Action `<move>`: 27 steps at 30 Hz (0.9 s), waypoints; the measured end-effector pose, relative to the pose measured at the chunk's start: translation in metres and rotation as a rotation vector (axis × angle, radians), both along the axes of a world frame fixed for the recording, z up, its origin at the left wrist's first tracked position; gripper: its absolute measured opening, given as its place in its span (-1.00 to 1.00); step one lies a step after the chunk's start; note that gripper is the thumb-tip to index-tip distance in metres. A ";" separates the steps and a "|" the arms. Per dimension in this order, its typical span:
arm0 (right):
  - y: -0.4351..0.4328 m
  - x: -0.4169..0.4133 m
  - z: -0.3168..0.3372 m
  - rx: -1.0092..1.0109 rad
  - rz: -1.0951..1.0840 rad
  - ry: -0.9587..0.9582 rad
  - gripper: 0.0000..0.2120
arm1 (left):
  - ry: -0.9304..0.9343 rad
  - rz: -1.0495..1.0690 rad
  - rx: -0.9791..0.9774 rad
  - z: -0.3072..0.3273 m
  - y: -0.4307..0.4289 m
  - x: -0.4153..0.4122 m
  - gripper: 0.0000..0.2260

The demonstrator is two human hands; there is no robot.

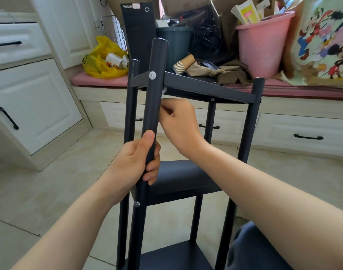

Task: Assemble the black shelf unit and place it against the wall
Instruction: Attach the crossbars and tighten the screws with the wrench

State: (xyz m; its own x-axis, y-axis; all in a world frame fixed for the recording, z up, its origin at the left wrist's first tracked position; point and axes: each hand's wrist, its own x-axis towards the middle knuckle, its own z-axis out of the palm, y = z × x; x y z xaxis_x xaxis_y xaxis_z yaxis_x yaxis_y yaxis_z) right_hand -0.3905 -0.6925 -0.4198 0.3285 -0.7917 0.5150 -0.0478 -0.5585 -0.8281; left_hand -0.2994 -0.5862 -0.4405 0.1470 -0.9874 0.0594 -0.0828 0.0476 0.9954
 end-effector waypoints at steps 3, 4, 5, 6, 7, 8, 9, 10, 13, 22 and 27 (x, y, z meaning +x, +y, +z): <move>0.003 -0.015 0.002 0.071 0.016 0.034 -0.68 | 0.009 0.013 -0.002 0.000 0.000 0.000 -0.49; 0.003 -0.021 0.002 0.101 0.026 0.047 -0.71 | 0.009 0.016 -0.002 0.000 0.000 0.001 -0.49; 0.003 -0.027 0.002 0.133 0.041 0.063 -0.74 | 0.010 0.017 -0.002 0.000 0.000 0.001 -0.50; 0.004 -0.032 0.001 0.168 0.065 0.079 -0.76 | 0.010 0.021 -0.001 0.000 0.000 0.001 -0.51; 0.005 -0.038 0.001 0.204 0.091 0.092 -0.77 | 0.010 0.025 0.001 0.000 0.001 0.001 -0.52; 0.005 -0.044 0.001 0.236 0.114 0.100 -0.78 | 0.008 0.030 0.003 0.001 0.001 0.001 -0.52; 0.006 -0.049 0.002 0.262 0.133 0.100 -0.78 | 0.007 0.035 0.004 0.001 0.001 0.000 -0.52; 0.008 -0.054 0.003 0.283 0.151 0.093 -0.79 | 0.011 0.039 0.003 0.001 0.001 0.000 -0.53; 0.012 -0.064 0.008 0.315 0.200 0.063 -0.79 | 0.020 0.037 -0.003 0.003 0.001 -0.002 -0.54; 0.022 -0.065 0.021 0.281 0.299 0.031 -0.82 | -0.044 0.024 0.004 0.007 -0.007 -0.020 -0.69; 0.022 -0.064 0.022 0.290 0.316 0.023 -0.82 | -0.146 -0.037 0.007 0.010 -0.010 -0.024 -0.88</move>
